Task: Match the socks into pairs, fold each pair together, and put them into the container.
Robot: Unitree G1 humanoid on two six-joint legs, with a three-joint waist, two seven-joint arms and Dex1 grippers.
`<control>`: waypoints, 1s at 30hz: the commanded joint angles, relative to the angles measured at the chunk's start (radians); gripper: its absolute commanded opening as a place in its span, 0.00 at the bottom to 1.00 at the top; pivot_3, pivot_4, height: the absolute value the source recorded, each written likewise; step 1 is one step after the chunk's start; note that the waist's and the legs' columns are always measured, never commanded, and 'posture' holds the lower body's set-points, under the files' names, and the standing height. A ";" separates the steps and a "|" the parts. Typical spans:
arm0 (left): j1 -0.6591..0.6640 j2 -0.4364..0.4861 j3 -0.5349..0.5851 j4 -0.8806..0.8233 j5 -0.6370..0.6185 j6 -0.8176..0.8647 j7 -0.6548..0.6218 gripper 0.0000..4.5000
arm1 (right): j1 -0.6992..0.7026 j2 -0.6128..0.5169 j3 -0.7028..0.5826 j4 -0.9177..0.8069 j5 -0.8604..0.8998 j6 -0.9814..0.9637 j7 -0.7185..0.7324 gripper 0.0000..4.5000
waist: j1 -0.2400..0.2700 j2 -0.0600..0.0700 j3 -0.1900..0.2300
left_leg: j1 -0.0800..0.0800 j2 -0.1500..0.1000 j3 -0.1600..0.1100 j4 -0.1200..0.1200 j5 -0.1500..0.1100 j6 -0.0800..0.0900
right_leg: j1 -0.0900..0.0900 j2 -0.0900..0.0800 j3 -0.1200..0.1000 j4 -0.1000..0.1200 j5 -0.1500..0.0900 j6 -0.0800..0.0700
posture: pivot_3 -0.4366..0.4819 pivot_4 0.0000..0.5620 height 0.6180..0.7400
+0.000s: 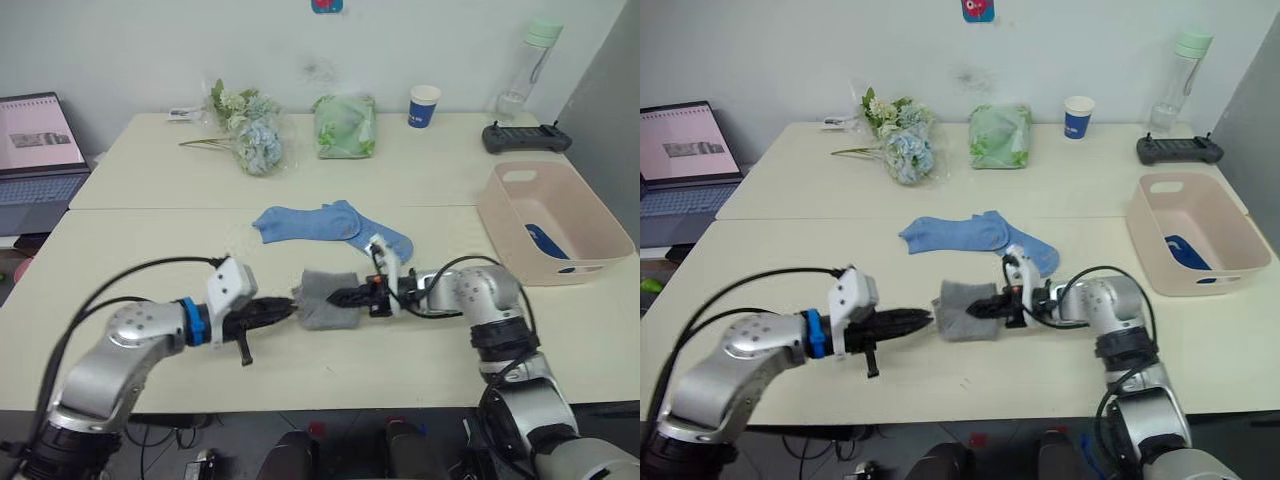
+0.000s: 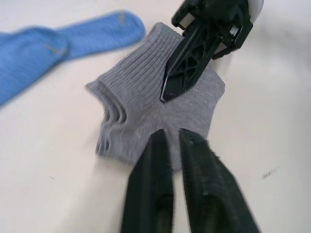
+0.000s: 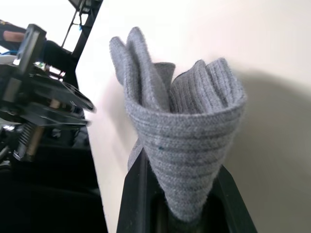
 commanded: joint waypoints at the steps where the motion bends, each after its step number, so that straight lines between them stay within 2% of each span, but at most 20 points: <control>1: -0.109 0.008 0.093 -0.059 -0.160 0.116 0.032 0.35 | -0.063 -0.084 -0.097 -0.105 0.041 -0.020 0.024 0.00 | 0.001 0.000 0.000 | -0.001 0.000 -0.001 0.001 0.000 0.000 | -0.001 0.000 -0.001 0.000 0.000 0.000 | 0.48 0.27 1.00; 5: -0.356 -0.109 0.039 0.000 -0.197 0.149 0.120 0.64 | -0.148 -0.227 -0.222 -0.115 0.021 -0.059 -0.016 0.00 | 0.002 -0.001 0.001 | -0.004 -0.002 -0.001 0.002 0.001 -0.001 | -0.001 0.001 -0.002 -0.001 0.000 0.000 | 0.48 0.27 1.00; 10: -0.534 -0.282 -0.087 0.129 -0.094 0.057 0.160 1.00 | -0.239 -0.448 -0.240 -0.045 -0.113 -0.231 -0.022 0.00 | 0.001 -0.002 0.001 | -0.005 -0.002 0.002 0.001 0.002 -0.004 | -0.002 0.000 -0.001 -0.002 0.000 0.001 | 0.48 0.27 1.00; 14: -0.670 -0.393 -0.159 0.254 0.012 -0.044 0.185 1.00 | -0.241 -0.665 -0.112 0.051 -0.345 -0.533 0.029 0.00 | 0.002 -0.004 0.002 | -0.009 -0.002 0.002 0.002 0.003 -0.004 | -0.005 0.000 -0.001 -0.002 0.000 0.001 | 0.48 0.27 1.00; 20: -0.792 -0.530 -0.205 0.387 0.048 -0.117 0.158 1.00 | -0.193 -0.833 0.089 0.283 -0.690 -1.040 0.074 0.00 | -0.005 -0.004 0.002 | -0.007 -0.002 0.008 0.002 0.003 -0.003 | -0.005 0.000 0.002 -0.002 0.000 0.002 | 0.48 0.27 1.00; 24: -0.817 -0.575 -0.211 0.413 0.060 -0.132 0.152 1.00 | -0.196 -0.862 0.196 0.420 -0.866 -1.275 0.088 0.00 | -0.008 -0.004 0.002 | -0.007 -0.001 0.011 0.002 0.003 -0.004 | -0.006 0.000 0.004 -0.001 0.000 0.002 | 0.48 0.27 1.00; 30: -0.771 -0.576 -0.224 0.367 0.067 -0.116 0.141 1.00 | -0.224 -0.800 0.281 0.607 -1.011 -1.439 0.083 0.00 | -0.005 -0.004 0.002 | -0.007 -0.001 0.009 0.002 0.003 -0.004 | -0.006 0.000 0.004 -0.001 0.000 0.002 | 0.48 0.27 1.00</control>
